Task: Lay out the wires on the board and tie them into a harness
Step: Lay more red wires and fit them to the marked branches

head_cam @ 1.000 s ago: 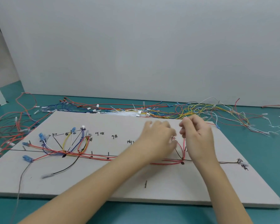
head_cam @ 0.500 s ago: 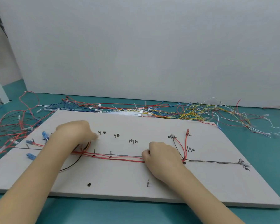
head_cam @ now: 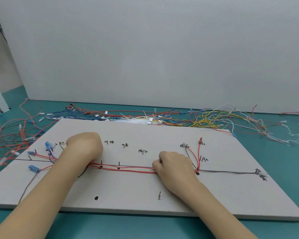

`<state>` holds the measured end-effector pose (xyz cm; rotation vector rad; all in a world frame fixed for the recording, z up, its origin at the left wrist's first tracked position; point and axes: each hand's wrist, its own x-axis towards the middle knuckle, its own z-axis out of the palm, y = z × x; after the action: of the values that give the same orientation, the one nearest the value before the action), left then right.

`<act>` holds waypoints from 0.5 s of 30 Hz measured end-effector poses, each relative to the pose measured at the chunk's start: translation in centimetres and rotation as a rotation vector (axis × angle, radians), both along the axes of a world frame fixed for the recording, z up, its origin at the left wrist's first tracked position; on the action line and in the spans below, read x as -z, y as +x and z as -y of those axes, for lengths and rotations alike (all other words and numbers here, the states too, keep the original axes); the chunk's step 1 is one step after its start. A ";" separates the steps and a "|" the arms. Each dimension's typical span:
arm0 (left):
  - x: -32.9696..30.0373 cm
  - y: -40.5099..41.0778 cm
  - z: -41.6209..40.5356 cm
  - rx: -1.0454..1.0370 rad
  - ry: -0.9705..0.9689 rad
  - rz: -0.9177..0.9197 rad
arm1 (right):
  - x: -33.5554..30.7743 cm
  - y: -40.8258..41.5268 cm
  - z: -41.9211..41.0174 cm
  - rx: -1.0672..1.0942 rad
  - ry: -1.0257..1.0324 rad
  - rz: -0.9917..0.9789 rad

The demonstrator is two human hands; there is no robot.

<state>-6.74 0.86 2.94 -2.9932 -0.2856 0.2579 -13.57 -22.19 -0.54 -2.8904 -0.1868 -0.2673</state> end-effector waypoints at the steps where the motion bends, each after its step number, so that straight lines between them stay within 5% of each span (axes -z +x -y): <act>1: 0.0 0.1 -0.1 0.003 0.000 0.005 | 0.0 0.1 0.0 -0.002 0.001 0.000; 15: -0.3 1.0 -2.1 0.114 -0.201 -0.023 | -0.4 0.3 0.0 -0.004 0.077 -0.060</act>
<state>-5.75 2.92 3.28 -3.1878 -0.0910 0.3268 -13.23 -22.21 -0.18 -2.8175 -0.1683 -0.1823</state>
